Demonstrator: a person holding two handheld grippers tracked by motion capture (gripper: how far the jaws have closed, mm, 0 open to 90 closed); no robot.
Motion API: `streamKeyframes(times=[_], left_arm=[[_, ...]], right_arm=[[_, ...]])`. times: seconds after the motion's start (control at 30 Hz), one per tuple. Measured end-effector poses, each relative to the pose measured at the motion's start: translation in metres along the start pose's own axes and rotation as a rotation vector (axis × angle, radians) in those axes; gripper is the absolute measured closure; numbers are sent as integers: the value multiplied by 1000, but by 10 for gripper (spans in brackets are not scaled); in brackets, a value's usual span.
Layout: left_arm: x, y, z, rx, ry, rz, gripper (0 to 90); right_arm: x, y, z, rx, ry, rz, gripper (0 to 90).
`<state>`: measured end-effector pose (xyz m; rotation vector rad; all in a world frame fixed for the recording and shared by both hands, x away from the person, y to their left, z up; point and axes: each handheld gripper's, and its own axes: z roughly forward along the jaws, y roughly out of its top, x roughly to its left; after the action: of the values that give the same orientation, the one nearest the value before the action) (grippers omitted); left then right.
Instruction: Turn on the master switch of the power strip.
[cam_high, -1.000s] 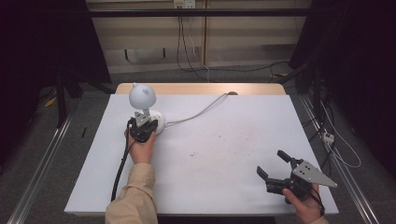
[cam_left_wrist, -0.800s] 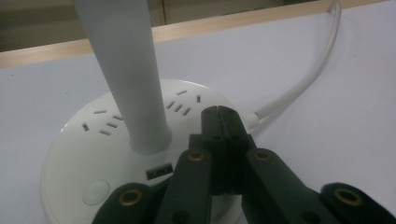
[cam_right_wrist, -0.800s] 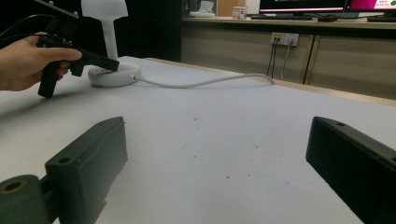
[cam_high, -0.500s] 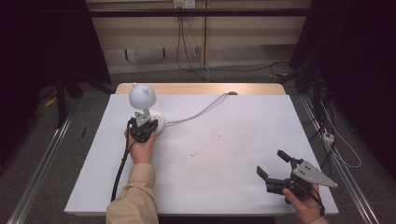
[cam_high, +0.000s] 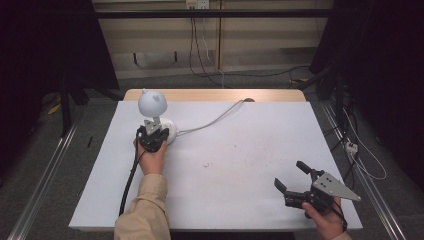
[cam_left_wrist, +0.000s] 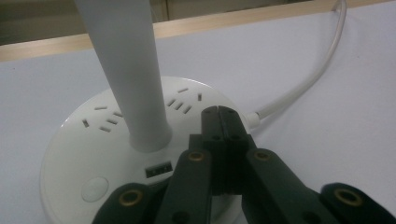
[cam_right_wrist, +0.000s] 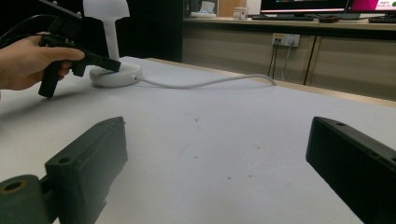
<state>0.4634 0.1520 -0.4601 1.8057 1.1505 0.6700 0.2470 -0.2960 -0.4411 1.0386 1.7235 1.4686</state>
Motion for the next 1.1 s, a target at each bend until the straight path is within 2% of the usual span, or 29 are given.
streamKeyframes(times=[0.03,0.07,0.17,0.2,0.23,0.27,0.3,0.37,0.43,0.5,0.53,0.6,0.67,0.73,0.8,1.0,1.07,1.1], left_arm=[[-1,0,0,2,6,-3,900],[0,1,-1,16,10,14,900],[-1,1,-1,16,14,13,900],[-1,0,0,1,8,-10,900],[-1,0,0,3,8,-12,900],[-1,1,-1,19,11,10,900],[-1,1,-1,19,13,10,900],[-2,1,0,5,13,-12,900],[-2,1,-1,20,19,9,900],[-2,1,0,8,17,-9,900],[-2,1,0,14,20,-1,900],[-3,1,0,14,20,-12,900],[-2,2,0,27,22,8,900],[-4,2,1,15,25,-6,900],[-3,2,0,29,28,14,900],[-5,3,1,24,31,0,900],[-6,4,1,39,38,22,900],[-6,6,1,56,44,50,900]], right_arm=[[0,0,0,0,0,0,48],[0,0,0,0,0,-1,49],[0,0,0,2,1,0,51],[0,0,1,1,0,1,51],[0,0,0,1,1,-2,50],[0,0,0,0,1,-1,50],[0,0,0,0,1,-1,50],[0,0,0,-1,1,-2,50],[0,0,0,-1,1,-2,49],[0,0,0,-2,1,-3,49],[0,0,0,-2,1,-2,49],[0,0,0,-3,2,0,50],[0,0,0,-3,2,-1,49],[0,0,0,-3,2,-3,49],[1,0,0,-4,3,-4,49],[1,0,0,-5,1,1,49],[1,1,0,-6,1,0,49],[1,1,0,-6,1,0,49]])
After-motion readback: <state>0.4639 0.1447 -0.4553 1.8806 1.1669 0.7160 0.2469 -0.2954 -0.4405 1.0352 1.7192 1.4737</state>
